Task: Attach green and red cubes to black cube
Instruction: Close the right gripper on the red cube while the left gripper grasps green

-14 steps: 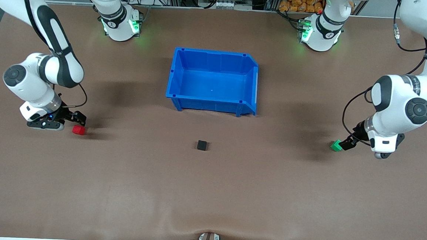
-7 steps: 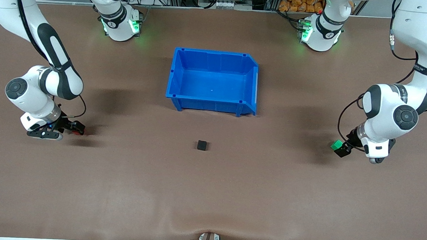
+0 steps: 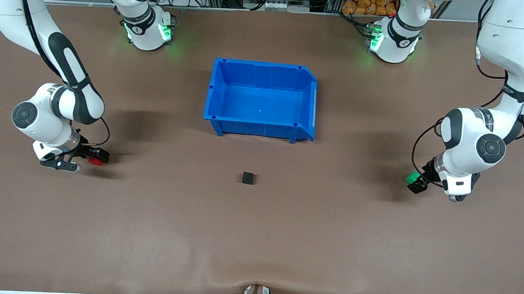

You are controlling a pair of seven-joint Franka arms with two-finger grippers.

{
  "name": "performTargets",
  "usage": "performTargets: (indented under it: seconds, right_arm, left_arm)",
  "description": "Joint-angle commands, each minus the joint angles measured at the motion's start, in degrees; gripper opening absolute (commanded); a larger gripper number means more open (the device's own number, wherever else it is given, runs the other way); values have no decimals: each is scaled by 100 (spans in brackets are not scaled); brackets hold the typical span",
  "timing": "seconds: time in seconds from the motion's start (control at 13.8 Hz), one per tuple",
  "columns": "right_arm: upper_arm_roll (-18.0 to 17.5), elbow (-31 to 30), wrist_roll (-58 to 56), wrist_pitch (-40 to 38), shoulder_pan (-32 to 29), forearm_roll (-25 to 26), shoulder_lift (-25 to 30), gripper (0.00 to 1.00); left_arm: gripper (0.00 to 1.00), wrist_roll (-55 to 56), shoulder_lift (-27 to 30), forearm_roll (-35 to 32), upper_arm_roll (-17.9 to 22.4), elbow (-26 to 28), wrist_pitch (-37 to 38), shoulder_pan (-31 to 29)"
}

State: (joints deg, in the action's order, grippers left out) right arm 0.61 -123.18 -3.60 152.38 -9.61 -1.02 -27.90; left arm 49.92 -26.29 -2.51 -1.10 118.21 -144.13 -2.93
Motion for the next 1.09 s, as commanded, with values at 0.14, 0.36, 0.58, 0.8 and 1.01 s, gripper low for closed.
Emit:
performTargets:
  seconds: [0.14,0.36,0.58,0.8,1.01]
  right_arm:
    - [-44,197,88,-103,-24,32,-49,57]
    - [-53,233,44,-208,-24,102,-41,24]
    - [-53,583,-288,-752,3,146,-23,0]
    - [-44,1040,-1201,-1393,3,164,-23,0]
    - [-53,1594,-2045,-2088,20,426,-23,0]
  left_arm:
    - [97,27,-192,-83,23,-70,-282,-172]
    - [92,44,-210,-83,14,-52,-318,-164]
    - [86,44,-210,-83,5,-17,-318,-137]
    - [80,44,-219,-83,5,9,-318,-129]
    - [65,35,-228,-92,5,9,-318,-137]
